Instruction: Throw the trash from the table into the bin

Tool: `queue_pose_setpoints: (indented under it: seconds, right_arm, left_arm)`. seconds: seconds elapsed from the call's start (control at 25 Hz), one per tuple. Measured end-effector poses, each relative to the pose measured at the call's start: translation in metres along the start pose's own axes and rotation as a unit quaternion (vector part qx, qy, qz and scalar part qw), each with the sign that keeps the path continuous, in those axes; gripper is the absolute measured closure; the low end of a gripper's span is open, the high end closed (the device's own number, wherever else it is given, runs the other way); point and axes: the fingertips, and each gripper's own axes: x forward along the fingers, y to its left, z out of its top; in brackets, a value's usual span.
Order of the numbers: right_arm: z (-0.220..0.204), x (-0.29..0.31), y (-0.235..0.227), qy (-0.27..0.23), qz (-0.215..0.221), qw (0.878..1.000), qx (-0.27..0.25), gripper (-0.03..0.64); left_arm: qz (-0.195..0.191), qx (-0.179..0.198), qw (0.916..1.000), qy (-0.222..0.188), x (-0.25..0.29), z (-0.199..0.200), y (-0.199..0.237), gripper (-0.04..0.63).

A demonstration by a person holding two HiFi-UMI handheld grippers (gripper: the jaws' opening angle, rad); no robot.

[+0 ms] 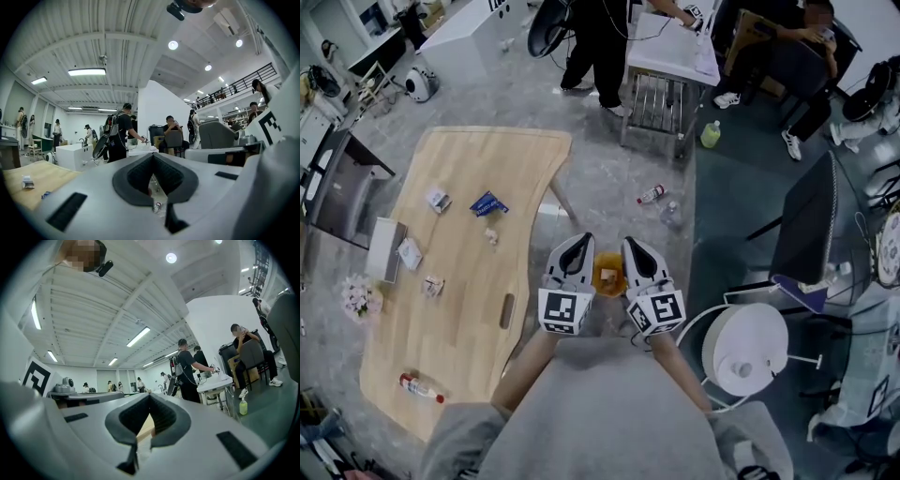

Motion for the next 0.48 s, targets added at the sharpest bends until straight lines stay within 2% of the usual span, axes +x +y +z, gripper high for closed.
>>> queue_pose_setpoints:
  seconds: [0.28,0.48]
  right_arm:
    - [0.001,-0.002,-0.007,0.003,0.027,1.000,0.007,0.612]
    - [0.000,0.000,-0.002,0.017,0.068,0.997,0.012,0.612]
  left_arm:
    - [0.028,0.002,0.9996,0.005,0.002,-0.001,-0.007,0.591]
    - [0.076,-0.003,0.9970,0.013,-0.010,-0.002,-0.003,0.591]
